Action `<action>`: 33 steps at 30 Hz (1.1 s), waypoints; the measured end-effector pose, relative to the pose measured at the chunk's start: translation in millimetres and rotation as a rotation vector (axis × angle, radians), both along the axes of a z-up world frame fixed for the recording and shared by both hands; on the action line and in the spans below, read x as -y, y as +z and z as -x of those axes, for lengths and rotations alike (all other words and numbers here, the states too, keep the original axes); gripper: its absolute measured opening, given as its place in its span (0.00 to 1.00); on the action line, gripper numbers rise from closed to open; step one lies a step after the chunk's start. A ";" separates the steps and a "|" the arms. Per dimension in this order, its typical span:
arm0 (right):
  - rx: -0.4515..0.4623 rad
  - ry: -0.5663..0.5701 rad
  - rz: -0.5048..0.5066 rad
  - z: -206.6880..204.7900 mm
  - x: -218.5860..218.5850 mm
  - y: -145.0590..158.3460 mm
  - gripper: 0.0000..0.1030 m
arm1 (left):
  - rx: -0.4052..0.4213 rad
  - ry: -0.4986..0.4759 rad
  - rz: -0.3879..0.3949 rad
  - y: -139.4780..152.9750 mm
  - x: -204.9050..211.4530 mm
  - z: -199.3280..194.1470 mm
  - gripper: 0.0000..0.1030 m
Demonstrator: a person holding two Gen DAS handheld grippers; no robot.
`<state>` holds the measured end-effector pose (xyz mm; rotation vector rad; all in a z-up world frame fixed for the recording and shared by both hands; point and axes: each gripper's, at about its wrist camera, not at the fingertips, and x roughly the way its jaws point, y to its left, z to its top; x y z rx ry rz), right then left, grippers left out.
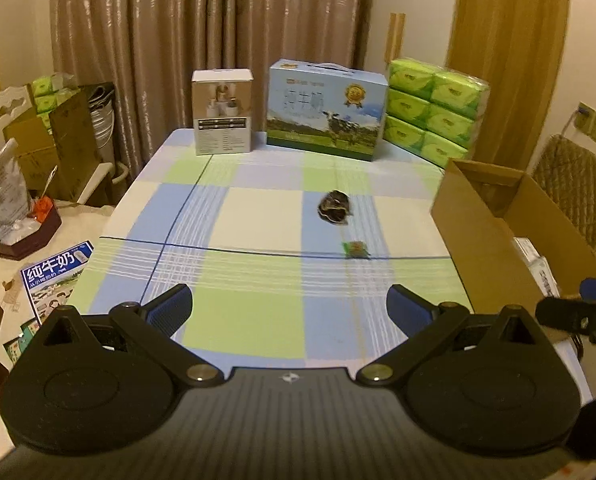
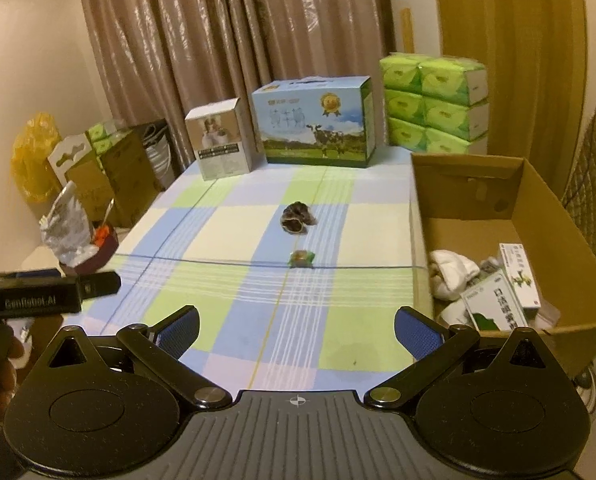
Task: Organize objects
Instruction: 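Withdraw both tools from the box back over the table, then lower the right tool onto the green-wrapped candy and close on it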
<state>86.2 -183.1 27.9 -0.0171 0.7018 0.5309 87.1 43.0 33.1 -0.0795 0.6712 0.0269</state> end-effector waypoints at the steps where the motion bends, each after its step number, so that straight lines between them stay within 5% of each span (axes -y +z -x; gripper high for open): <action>1: 0.005 0.004 0.005 -3.5 -4.0 -2.2 0.98 | -0.001 0.006 0.004 -1.3 -3.7 -4.7 0.98; 10: 0.029 -0.011 0.015 -60.8 -41.1 -43.4 0.98 | -0.003 0.041 0.005 -25.6 -26.3 -69.2 0.98; 29: -0.016 0.027 0.060 -190.4 -103.4 -149.1 0.59 | -0.053 0.016 -0.012 -122.2 -37.6 -199.5 0.99; 33: -0.029 0.029 0.062 -211.5 -115.2 -163.3 0.52 | -0.015 0.003 -0.080 -127.8 -37.6 -213.8 0.99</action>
